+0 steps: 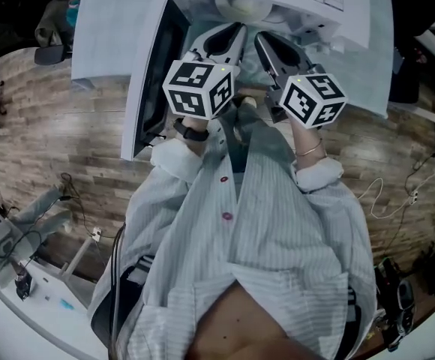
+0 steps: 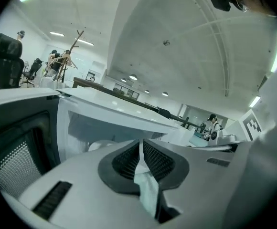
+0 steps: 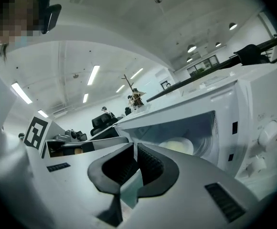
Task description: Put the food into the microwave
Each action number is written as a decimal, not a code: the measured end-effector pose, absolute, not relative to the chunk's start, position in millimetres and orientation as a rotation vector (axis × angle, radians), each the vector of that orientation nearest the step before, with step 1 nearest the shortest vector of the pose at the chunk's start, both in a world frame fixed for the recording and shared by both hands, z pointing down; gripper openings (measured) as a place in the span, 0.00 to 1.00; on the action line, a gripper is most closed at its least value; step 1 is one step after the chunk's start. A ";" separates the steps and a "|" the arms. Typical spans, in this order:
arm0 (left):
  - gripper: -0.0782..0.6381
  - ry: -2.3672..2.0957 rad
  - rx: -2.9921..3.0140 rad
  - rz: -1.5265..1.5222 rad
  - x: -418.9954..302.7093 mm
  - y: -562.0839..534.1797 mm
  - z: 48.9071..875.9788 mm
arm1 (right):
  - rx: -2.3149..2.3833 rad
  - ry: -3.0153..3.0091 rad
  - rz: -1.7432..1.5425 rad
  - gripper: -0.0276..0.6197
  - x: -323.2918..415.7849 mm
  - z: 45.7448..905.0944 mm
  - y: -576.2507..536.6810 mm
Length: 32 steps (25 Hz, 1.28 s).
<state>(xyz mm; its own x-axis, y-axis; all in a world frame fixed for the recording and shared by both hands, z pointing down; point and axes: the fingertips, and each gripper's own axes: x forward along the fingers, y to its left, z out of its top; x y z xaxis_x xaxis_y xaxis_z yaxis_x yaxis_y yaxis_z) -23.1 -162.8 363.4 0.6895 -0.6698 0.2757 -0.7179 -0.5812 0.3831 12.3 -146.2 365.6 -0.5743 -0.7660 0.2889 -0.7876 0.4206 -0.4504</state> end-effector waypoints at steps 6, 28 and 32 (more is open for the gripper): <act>0.14 -0.979 2.475 0.127 -6.1 -137.7 346.0 | 1.378 -2.671 0.825 0.10 19.7 344.4 -129.8; 0.12 -0.854 2.535 0.129 13.4 -114.2 328.7 | 1.394 -2.705 0.808 0.09 54.3 332.3 -111.4; 0.12 -0.872 2.531 0.126 10.7 -124.7 328.0 | 1.423 -2.698 0.825 0.09 63.2 333.5 -116.3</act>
